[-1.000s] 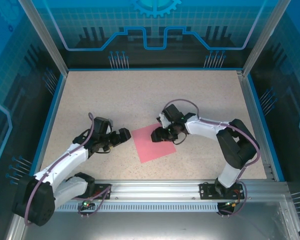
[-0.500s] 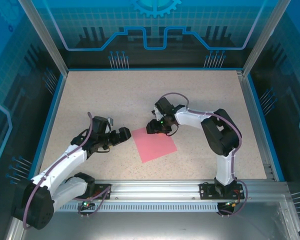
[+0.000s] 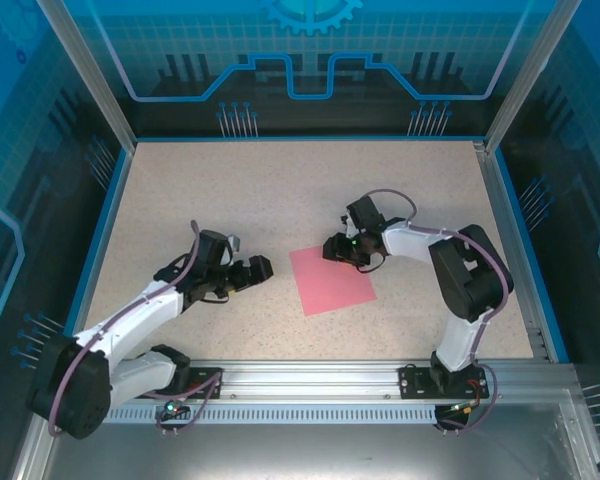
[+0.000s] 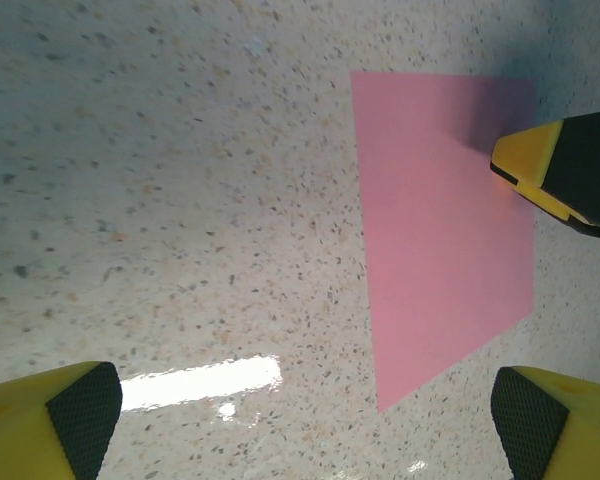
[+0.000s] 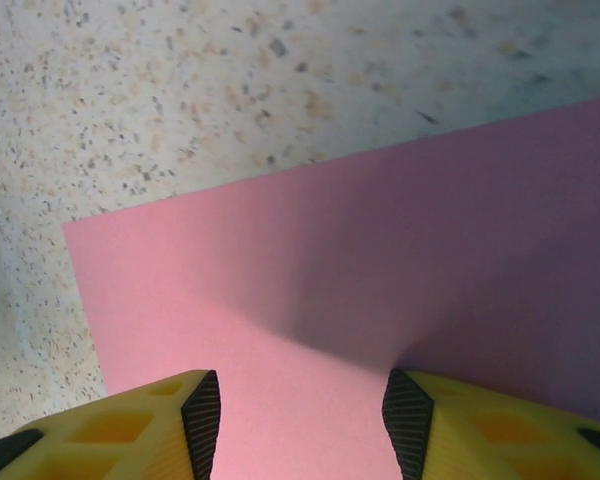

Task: Fold a paper plane with a square sheet of paper (pick it up from the middle)
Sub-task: Move the square sheet of paper to the center of the table.

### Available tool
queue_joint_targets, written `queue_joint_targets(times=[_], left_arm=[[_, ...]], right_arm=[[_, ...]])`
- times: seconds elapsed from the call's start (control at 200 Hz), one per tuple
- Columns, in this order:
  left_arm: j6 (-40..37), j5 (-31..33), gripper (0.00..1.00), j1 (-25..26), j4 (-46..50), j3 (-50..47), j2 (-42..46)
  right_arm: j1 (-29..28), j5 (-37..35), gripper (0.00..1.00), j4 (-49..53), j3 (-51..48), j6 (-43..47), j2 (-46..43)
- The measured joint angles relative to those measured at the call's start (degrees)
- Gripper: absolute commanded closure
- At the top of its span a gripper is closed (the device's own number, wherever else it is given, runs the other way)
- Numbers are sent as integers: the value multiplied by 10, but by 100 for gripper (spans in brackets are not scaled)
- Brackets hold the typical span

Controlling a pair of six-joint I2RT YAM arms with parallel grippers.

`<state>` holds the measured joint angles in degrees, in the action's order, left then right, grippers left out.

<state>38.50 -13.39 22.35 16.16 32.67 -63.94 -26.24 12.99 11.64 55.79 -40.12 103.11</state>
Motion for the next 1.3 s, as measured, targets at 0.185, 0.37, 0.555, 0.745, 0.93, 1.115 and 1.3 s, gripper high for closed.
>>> queue_joint_targets(times=[0.185,0.37,0.555,0.745,0.93,1.115,1.3], left_arm=[[1,1,1,34,-17,30,-57],[1,9,2,47,-23,37,-69],[0,44,2,47,-26,32,-33],[-1,87,1,47,-32,10,29],[-1,105,2,47,-31,1,34],[-10,109,2,47,-31,1,34],[-12,109,2,47,-31,1,31]], right_arm=[[-8,-33,49,-58,-68,-70,-48],[-37,-83,35,7,-62,-46,-78],[-84,-172,16,153,37,33,-92],[-124,-235,6,257,108,77,-79],[-137,-243,1,301,122,83,-29],[-139,-233,1,314,139,82,8],[-139,-224,1,316,160,71,24]])
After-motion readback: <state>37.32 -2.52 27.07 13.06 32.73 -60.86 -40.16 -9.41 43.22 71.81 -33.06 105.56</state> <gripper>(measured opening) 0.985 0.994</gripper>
